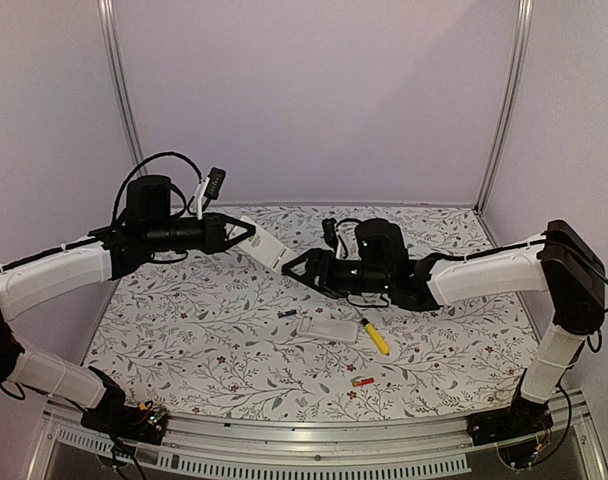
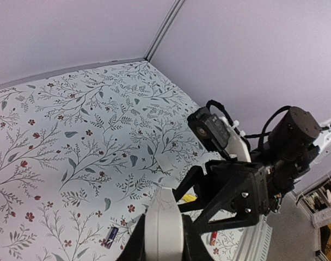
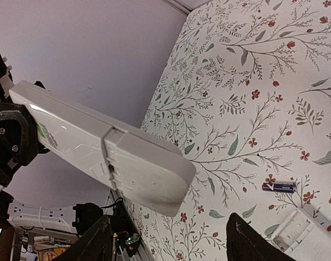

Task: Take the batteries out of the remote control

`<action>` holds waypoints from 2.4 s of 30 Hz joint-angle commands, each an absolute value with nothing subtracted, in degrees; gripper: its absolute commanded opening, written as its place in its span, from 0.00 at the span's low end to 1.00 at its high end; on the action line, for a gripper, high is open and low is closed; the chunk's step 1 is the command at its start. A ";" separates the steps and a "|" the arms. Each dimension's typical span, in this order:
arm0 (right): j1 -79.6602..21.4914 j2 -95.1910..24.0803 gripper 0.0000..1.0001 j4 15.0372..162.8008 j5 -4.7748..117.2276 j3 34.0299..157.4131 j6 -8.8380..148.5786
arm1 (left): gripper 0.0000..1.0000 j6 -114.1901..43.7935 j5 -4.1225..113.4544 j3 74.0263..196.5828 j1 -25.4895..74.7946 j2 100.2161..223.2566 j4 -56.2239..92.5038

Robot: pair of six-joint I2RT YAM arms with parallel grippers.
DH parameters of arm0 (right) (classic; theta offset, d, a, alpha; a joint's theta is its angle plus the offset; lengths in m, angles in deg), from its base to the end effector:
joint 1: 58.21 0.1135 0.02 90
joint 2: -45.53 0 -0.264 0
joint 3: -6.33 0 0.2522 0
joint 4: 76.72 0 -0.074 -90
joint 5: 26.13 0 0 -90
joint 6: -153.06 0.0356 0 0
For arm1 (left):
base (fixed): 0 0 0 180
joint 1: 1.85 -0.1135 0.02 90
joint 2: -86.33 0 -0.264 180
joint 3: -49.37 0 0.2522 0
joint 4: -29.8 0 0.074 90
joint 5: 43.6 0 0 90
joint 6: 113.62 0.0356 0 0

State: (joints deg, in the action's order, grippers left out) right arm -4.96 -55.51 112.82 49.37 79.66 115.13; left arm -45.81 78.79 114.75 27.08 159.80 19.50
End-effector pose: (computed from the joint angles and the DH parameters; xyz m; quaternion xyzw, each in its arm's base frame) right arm 0.2303 0.3233 0.2215 -0.0823 0.8026 0.5246 0.2717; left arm 0.2475 -0.1586 0.2983 0.2087 0.7679 -0.4465 0.4092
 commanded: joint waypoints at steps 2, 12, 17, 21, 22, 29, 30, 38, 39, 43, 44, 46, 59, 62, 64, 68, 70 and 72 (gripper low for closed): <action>-4.52 -57.66 0.69 111.53 50.07 82.67 116.40 | 0.00 -45.68 78.19 115.96 28.25 158.22 19.56; -4.26 -59.88 0.65 111.40 50.08 84.27 117.23 | 0.00 -45.59 78.13 115.96 28.61 158.31 19.55; -4.20 -60.60 0.64 111.44 49.89 85.02 117.11 | 0.00 -45.64 78.13 116.02 28.67 158.48 19.47; -4.19 -61.12 0.64 111.40 49.89 85.40 117.24 | 0.00 -45.61 78.19 116.05 28.82 158.58 19.38; -4.24 -61.20 0.64 111.44 49.97 85.52 117.27 | 0.00 -45.59 78.14 116.05 28.89 158.58 19.38; -4.18 -61.91 0.61 111.49 50.65 85.91 117.63 | 0.00 -45.42 78.75 116.13 29.01 158.64 19.44; -4.24 -62.09 0.61 111.49 50.68 86.06 117.70 | 0.00 -45.44 78.94 116.13 29.07 158.66 19.46; -4.16 -63.77 0.59 111.56 50.34 87.75 117.77 | 0.00 -45.37 79.78 116.39 29.44 159.32 19.46; -4.16 -63.93 0.58 111.59 50.33 87.77 117.80 | 0.00 -45.26 79.76 116.40 29.46 159.36 19.46; -4.16 -64.32 0.58 111.80 50.42 87.92 118.10 | 0.00 -45.24 80.08 116.40 29.59 159.51 19.46; -4.14 -64.40 0.58 111.90 50.42 88.06 118.09 | 0.00 -45.31 80.27 116.42 29.58 159.54 19.46; -4.14 -64.59 0.57 112.05 50.54 88.14 118.25 | 0.00 -45.25 80.47 116.48 29.58 159.62 19.46; -4.20 -65.30 0.49 112.77 51.47 89.15 118.55 | 0.00 -45.11 81.83 116.92 30.15 160.60 19.30; -4.29 -65.46 0.43 112.78 51.47 89.32 118.51 | 0.00 -44.98 81.65 117.09 30.24 160.51 18.97; -4.33 -65.51 0.41 112.80 51.47 89.25 118.51 | 0.00 -44.68 81.28 117.14 30.32 160.35 18.74; -4.42 -65.35 0.35 112.75 51.47 88.47 118.68 | 0.00 -44.00 78.98 117.34 30.32 159.41 17.62; -4.50 -65.11 0.33 112.80 51.64 87.76 118.73 | 0.00 -43.63 77.22 117.27 30.24 158.54 17.16; -4.59 -64.81 0.33 112.81 51.73 86.93 118.86 | 0.00 -43.47 75.64 117.11 30.19 157.67 17.09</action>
